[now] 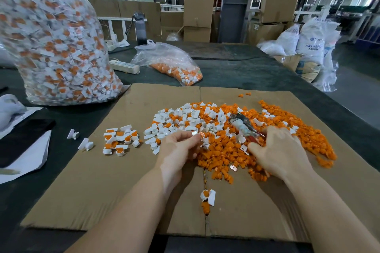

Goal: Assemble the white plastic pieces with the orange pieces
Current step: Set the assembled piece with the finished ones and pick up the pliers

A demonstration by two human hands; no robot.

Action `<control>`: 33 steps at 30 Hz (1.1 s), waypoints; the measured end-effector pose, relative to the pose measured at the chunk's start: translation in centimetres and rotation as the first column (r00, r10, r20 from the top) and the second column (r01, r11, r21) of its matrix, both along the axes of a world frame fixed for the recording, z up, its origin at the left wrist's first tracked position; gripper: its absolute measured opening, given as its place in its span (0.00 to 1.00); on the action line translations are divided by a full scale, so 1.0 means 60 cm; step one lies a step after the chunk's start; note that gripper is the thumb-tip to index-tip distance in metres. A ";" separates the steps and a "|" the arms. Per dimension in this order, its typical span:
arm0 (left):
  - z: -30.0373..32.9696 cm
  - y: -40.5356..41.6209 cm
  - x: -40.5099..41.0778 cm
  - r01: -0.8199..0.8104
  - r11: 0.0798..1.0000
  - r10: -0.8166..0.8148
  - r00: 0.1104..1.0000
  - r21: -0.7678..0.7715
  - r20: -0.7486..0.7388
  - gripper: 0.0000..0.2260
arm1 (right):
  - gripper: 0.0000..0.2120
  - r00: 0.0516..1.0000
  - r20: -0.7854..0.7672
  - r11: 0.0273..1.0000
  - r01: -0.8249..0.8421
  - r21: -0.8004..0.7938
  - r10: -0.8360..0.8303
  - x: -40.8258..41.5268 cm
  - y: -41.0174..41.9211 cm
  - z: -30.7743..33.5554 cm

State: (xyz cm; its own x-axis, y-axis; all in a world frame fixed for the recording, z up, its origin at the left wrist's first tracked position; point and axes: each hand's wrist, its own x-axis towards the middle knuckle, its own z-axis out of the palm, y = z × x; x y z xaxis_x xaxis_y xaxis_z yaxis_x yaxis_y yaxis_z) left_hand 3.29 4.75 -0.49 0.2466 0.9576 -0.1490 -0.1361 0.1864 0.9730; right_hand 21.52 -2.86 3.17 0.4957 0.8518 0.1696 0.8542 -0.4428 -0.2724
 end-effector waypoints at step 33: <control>0.027 0.003 0.012 -0.108 0.970 0.146 0.975 -0.216 0.170 0.02 | 0.12 0.836 -0.434 0.933 -0.360 0.027 0.335 -0.083 -0.011 0.009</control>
